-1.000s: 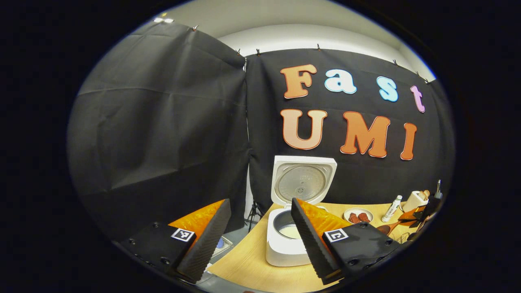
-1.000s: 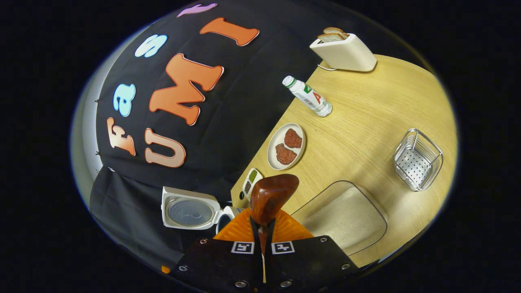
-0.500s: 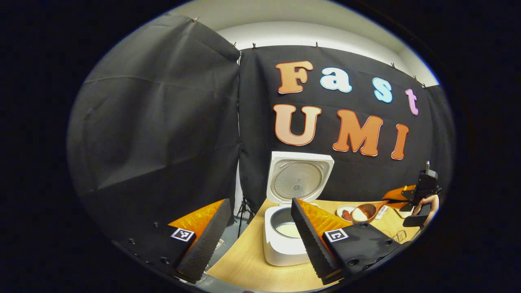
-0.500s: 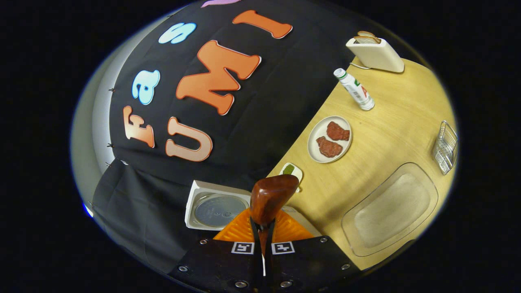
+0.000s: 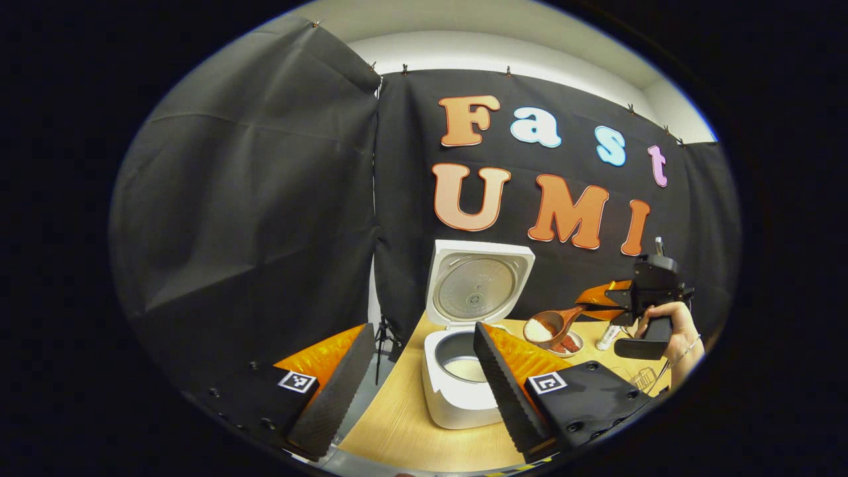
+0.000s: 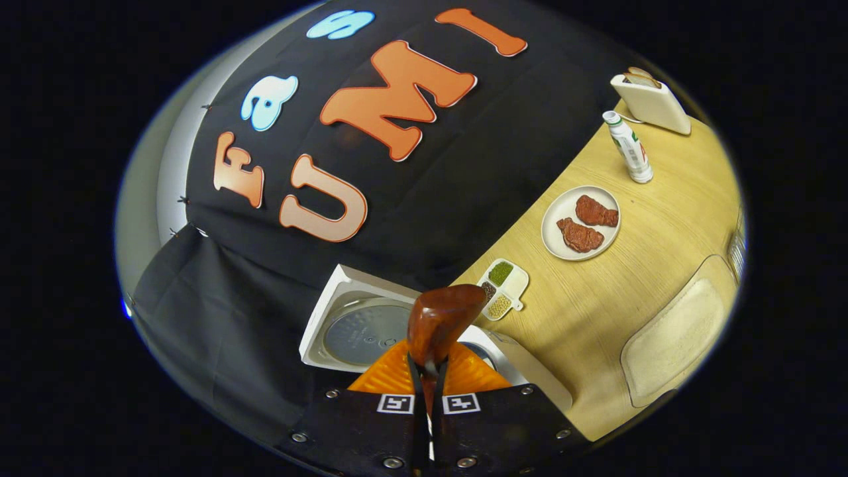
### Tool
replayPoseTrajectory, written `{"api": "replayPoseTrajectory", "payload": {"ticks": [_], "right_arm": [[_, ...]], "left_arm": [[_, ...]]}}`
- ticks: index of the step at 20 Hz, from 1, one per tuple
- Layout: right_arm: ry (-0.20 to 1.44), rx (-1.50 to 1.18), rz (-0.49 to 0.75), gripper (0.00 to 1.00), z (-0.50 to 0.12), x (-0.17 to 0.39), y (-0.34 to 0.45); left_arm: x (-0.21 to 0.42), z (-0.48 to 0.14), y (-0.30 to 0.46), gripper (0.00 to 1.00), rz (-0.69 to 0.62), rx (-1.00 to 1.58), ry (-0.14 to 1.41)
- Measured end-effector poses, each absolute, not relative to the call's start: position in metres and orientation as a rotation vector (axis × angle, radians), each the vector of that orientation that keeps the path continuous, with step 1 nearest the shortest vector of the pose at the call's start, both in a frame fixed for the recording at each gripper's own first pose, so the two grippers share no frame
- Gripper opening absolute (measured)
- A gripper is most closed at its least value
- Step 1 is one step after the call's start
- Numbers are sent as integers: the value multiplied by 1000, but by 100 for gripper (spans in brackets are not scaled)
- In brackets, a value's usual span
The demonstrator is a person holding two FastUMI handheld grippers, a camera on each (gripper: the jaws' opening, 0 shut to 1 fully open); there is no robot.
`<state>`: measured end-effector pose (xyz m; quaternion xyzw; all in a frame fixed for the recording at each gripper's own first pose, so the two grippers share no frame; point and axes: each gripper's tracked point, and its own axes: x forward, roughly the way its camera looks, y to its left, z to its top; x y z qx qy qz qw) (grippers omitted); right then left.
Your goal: Close the left gripper, press the button to open the rice cooker; take a wooden spoon from the chopstick holder with the right hand, scoop a spoonful of rice and pour it into the rice cooker, then put the wooden spoon back into the chopstick holder.
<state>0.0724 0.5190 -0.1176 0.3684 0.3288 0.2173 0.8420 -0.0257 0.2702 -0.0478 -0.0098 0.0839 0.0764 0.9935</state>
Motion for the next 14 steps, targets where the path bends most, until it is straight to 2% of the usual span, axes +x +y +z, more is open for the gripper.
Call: {"api": "replayPoseTrajectory", "payload": {"ticks": [14], "right_arm": [[595,541,477,1,-109,83,554]], "left_arm": [[-17,-57,283,100,136,-24,178]]}}
